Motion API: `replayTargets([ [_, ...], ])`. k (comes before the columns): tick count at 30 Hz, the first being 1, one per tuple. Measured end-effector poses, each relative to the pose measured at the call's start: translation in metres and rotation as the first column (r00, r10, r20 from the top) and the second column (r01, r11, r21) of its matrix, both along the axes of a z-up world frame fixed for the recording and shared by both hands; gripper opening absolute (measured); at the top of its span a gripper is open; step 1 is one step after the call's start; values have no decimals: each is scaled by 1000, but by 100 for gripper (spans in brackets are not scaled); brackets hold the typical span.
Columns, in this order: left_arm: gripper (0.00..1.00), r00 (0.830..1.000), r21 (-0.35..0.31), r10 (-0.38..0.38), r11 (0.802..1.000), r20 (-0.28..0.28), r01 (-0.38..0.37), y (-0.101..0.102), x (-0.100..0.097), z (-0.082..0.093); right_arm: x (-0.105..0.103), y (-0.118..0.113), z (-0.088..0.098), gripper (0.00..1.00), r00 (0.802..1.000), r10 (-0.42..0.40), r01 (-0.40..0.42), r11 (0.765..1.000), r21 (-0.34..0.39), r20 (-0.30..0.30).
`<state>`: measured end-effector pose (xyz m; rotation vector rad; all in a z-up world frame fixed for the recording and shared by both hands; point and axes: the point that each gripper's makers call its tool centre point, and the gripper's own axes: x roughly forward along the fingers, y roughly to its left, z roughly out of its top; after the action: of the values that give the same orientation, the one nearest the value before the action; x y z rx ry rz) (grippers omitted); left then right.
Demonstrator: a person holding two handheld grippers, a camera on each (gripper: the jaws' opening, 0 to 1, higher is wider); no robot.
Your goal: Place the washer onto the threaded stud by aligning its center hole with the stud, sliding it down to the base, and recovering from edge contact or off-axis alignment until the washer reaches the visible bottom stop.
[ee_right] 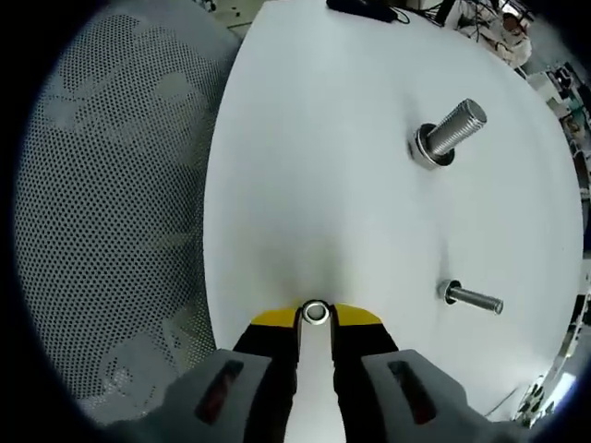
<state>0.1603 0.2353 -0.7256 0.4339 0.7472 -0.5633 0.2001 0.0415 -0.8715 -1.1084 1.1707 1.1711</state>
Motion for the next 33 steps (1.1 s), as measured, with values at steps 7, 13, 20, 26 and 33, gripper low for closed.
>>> replayTargets([
  [7, 27, 1000, -28, -2, 1000, 23, 3, -3, 3, 6, -1, -3, 0, 15, 999, -34, 33, 999, 22, 37],
  [13, 27, 1000, -31, -11, 999, 24, 11, -4, 2, 7, 0, -3, 1, 15, 993, -113, 109, 988, 113, 36],
  [20, 26, 1000, -43, -15, 999, 27, 16, -6, 3, 8, 0, -5, 2, 15, 985, -168, 157, 968, 194, 44],
  [26, 26, 999, -49, -17, 999, 28, 18, -6, 2, 8, 2, -6, 3, 14, 968, -250, 235, 937, 259, 27],
  [33, 26, 999, -65, -23, 998, 31, 25, -8, 3, 11, 6, -8, 4, 14, 957, -288, 270, 921, 282, 27],
])
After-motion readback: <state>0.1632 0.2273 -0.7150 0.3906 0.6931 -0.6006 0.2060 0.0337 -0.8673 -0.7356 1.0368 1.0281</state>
